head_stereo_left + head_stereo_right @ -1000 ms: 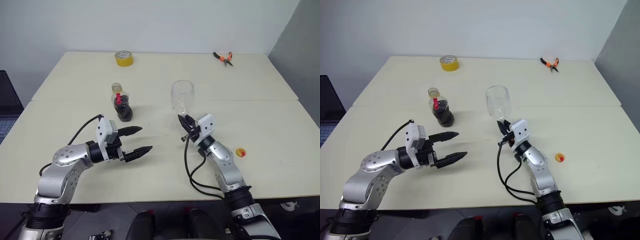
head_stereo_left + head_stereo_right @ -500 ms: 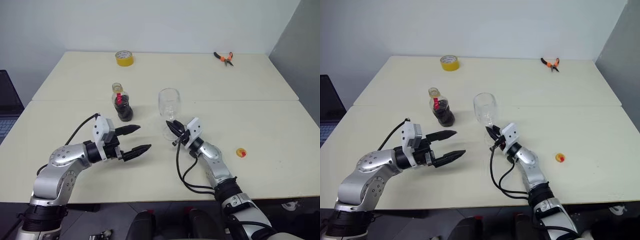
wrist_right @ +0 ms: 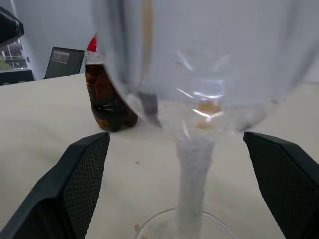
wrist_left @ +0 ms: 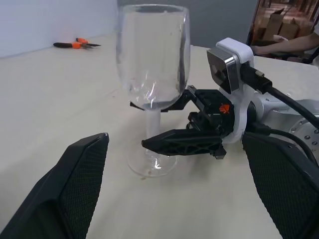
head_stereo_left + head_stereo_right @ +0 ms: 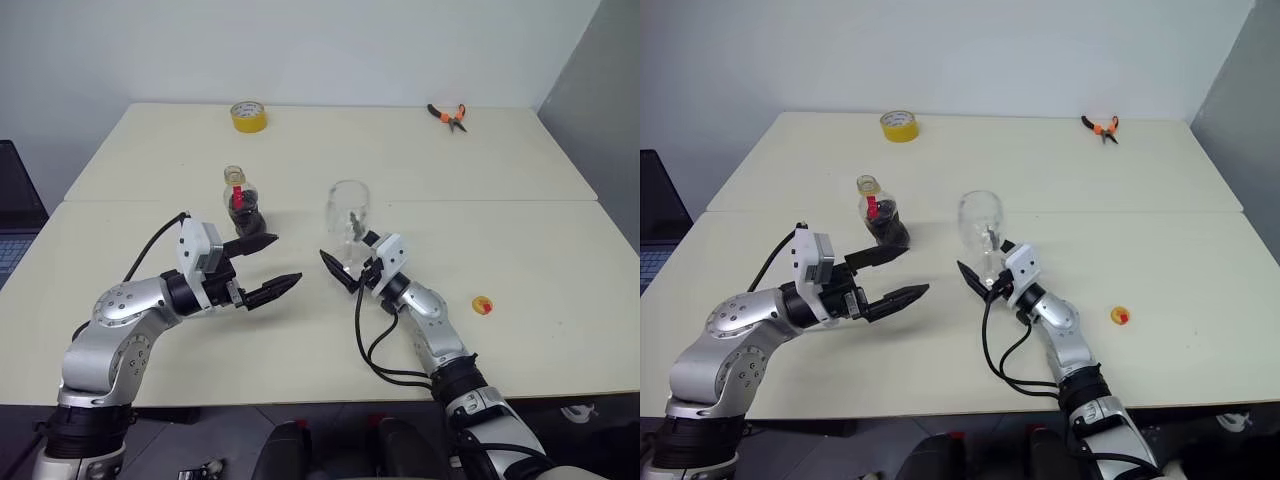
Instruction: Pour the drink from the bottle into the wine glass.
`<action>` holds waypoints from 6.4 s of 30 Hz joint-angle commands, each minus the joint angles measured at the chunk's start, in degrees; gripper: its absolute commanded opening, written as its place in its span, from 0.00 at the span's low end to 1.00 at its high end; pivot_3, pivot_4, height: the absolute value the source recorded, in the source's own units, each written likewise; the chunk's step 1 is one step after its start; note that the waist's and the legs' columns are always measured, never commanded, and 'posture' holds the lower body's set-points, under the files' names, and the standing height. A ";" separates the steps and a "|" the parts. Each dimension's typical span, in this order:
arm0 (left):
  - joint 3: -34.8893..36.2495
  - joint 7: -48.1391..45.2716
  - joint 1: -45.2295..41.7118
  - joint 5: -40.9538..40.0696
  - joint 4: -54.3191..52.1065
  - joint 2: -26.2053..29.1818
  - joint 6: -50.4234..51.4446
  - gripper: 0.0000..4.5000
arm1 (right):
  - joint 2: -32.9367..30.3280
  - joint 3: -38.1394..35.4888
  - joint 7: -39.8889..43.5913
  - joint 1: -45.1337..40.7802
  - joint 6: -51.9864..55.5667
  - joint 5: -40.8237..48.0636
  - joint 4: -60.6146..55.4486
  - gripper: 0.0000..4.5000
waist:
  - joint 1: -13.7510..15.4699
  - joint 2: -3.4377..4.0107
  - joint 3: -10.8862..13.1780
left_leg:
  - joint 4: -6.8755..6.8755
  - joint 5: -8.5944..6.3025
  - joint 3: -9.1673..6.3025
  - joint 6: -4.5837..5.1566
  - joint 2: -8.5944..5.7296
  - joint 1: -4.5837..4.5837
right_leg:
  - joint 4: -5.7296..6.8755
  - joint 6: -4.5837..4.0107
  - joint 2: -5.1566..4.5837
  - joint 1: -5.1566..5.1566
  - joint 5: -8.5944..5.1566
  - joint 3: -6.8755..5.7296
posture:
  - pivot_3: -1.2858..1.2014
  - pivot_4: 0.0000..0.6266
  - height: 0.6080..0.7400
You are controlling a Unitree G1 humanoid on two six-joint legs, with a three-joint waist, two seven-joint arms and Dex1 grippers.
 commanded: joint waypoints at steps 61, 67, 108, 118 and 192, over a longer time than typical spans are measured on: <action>0.53 40.97 -5.26 26.04 16.80 -19.39 -13.16 1.00 | -33.40 -9.11 6.25 21.93 48.77 29.47 -74.13 0.99 | 0.55 -0.14 -0.03 | 0.04 -0.02 -0.21 0.02 -0.08 0.01 | -0.16 0.02 -0.04 0.25 -0.01 -0.19 | 0.52 0.24 1.00; 0.17 39.83 -14.53 25.63 29.80 -20.51 -16.46 1.00 | -33.67 -9.11 5.60 21.46 49.13 29.23 -74.44 0.99 | 0.60 -0.17 -0.02 | 0.06 -0.01 -0.32 0.02 -0.10 -0.01 | -0.15 0.02 -0.04 0.28 -0.01 -0.33 | 0.52 0.24 1.00; -13.54 28.54 -40.35 39.59 50.32 -16.06 -43.63 0.17 | -27.60 -8.38 -5.32 21.64 48.01 24.63 -75.37 1.00 | 1.77 -0.19 0.00 | 0.09 0.01 -1.04 -0.01 -0.17 -0.06 | -0.62 0.02 -0.07 0.74 0.00 -1.05 | 0.52 0.24 1.00; -18.05 32.63 -48.45 48.34 64.08 -14.03 -58.25 0.17 | -22.02 -4.98 -11.73 16.01 50.40 21.35 -72.79 1.00 | 1.63 -0.18 0.02 | 0.07 0.01 -1.02 0.00 -0.17 -0.12 | -0.65 0.01 -0.06 0.67 -0.01 -1.07 | 0.52 0.24 1.00; -35.06 65.45 -61.88 79.93 78.31 -2.70 -76.21 0.16 | -15.49 -0.06 -10.78 14.80 44.65 10.79 -65.62 1.00 | 1.66 -0.18 0.02 | 0.31 0.19 -0.93 -0.21 -0.22 -0.79 | -0.08 0.01 -0.08 -0.19 0.00 -1.22 | 0.52 0.24 1.00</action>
